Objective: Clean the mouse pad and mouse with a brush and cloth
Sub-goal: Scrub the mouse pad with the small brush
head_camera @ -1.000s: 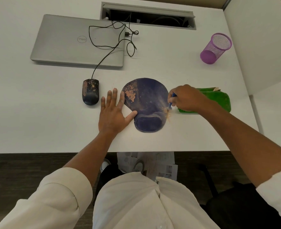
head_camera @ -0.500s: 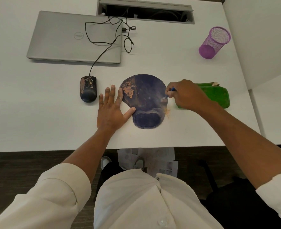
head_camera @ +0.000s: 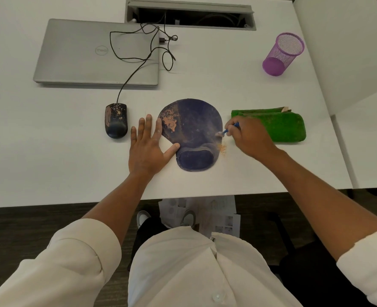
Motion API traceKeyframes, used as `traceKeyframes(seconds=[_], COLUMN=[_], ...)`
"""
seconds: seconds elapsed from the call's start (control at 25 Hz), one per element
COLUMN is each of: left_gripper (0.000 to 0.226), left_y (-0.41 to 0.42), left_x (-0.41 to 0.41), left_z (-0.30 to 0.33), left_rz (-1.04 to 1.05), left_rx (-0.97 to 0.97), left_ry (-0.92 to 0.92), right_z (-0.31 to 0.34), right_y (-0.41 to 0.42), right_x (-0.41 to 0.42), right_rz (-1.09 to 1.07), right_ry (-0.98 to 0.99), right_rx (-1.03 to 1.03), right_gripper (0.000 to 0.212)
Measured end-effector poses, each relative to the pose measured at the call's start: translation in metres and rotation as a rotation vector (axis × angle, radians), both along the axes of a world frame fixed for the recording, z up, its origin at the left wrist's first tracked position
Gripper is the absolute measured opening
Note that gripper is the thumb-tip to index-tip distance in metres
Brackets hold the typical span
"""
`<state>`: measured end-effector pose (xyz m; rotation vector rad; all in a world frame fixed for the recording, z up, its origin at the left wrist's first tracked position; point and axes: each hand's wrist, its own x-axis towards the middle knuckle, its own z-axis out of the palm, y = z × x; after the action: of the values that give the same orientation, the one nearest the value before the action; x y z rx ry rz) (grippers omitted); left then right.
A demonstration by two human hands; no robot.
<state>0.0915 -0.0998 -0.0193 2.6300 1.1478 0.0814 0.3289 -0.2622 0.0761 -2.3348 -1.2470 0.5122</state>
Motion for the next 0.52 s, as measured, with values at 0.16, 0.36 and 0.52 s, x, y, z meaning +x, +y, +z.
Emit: traceKeyframes(seconds=[0.16,0.36,0.52], left_gripper=[0.098,0.098,0.098], left_y=[0.001,0.0,0.0], left_x=[-0.001,0.0,0.0], left_z=[0.0,0.0,0.0], left_rz=[0.001,-0.001,0.0], left_rx=[-0.002,0.007,0.002], left_ry=[0.001,-0.003,0.002], right_z=[-0.006,-0.008,-0.005], right_y=[-0.017,-0.013,-0.019], right_x=[-0.005,-0.01,-0.008], right_rz=[0.033,0.019,0.048], right_ry=[0.043,0.021,0.031], right_rx=[0.009,0.024,-0.006], right_gripper=[0.018,0.02,0.02])
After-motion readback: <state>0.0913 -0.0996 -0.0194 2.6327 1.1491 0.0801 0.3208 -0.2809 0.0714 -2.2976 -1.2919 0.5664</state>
